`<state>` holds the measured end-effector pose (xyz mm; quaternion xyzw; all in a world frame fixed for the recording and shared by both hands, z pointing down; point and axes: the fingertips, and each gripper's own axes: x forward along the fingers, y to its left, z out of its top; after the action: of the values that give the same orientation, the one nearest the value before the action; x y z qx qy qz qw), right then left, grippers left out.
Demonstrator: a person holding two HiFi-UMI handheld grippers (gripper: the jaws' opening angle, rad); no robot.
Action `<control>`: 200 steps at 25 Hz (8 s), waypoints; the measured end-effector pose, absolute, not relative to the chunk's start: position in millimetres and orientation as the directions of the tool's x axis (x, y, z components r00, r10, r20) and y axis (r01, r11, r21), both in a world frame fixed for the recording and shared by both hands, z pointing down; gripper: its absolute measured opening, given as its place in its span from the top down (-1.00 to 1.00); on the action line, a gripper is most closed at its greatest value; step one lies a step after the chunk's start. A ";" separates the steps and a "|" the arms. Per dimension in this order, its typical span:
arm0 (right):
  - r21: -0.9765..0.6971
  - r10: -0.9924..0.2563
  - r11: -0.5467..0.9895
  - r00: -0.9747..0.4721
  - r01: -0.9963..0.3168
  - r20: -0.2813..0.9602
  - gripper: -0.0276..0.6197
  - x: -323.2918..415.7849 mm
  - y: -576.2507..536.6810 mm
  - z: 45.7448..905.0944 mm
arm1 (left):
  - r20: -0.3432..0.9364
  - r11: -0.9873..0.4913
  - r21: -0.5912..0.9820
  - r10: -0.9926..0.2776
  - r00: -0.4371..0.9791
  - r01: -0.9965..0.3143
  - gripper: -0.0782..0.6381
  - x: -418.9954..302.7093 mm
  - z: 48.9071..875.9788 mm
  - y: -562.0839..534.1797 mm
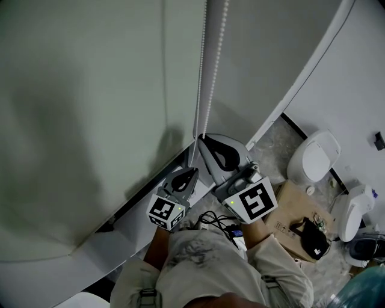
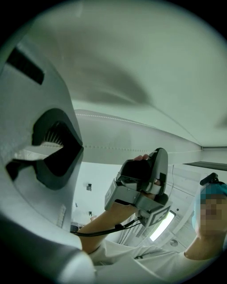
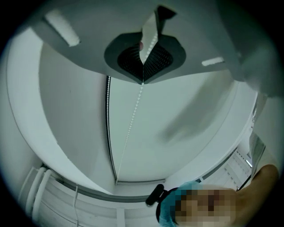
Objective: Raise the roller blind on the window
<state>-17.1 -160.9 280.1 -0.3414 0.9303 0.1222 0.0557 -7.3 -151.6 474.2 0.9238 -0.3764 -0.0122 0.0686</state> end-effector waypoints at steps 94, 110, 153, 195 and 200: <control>0.100 -0.592 0.797 -0.803 -0.595 -0.063 0.88 -30.9 -138.8 404.2 | -0.212 -0.727 -0.077 -0.657 0.724 -0.682 0.73 -12.0 258.3 -155.0; 0.031 -0.601 0.799 -0.797 -0.600 0.057 0.88 -26.8 -139.1 462.4 | -0.141 -0.739 0.007 -0.668 0.731 -0.674 0.73 -7.2 310.4 -162.7; -0.053 -0.557 0.799 -0.769 -0.600 0.314 0.87 -9.3 -111.2 591.3 | 0.061 -0.716 0.157 -0.680 0.731 -0.680 0.74 5.8 448.1 -143.2; 0.098 -0.480 0.855 -0.849 -0.510 -0.222 0.63 -13.0 -143.4 274.4 | 0.052 -0.712 0.137 -0.689 0.723 -0.688 0.74 1.8 444.0 -132.0; 0.085 -0.475 0.861 -0.852 -0.502 -0.220 0.82 -18.8 -148.0 269.4 | 0.047 -0.716 0.138 -0.686 0.726 -0.685 0.74 1.1 441.3 -132.1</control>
<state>-18.8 -148.0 269.4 -0.2545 0.9597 0.0696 0.0963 1.1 -132.1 441.3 0.9262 -0.3698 -0.0037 0.0732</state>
